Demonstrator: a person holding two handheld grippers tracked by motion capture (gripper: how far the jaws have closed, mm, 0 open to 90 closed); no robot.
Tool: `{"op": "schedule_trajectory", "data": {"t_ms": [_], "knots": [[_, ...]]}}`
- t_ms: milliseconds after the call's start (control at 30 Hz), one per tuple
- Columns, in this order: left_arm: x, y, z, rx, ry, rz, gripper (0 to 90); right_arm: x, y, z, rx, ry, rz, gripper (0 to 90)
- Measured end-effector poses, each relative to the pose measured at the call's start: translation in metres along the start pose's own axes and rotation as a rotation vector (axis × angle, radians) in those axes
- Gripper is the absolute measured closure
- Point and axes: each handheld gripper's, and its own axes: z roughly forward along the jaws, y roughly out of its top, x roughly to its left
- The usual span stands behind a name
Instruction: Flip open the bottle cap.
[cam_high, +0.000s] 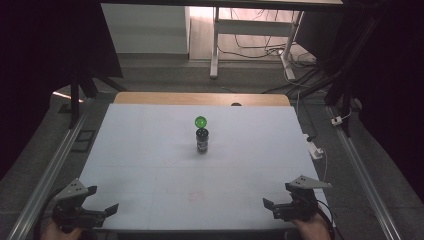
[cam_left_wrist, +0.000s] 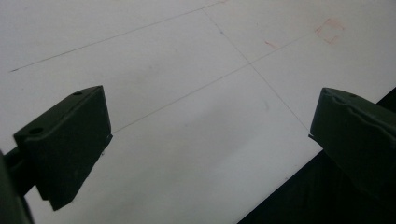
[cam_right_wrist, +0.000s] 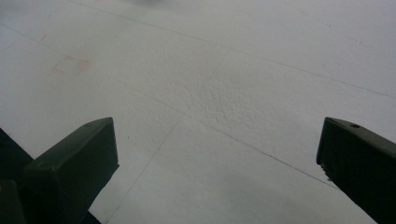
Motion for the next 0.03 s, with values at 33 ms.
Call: {"op": "schedule_trajectory", "data": {"t_ms": [33], "knots": [[0.0, 0.0004, 0.0001, 0.003, -0.002, 0.0, 0.0, 0.0, -0.0001, 0.0006, 0.003, -0.002, -0.005, 0.0]]}}
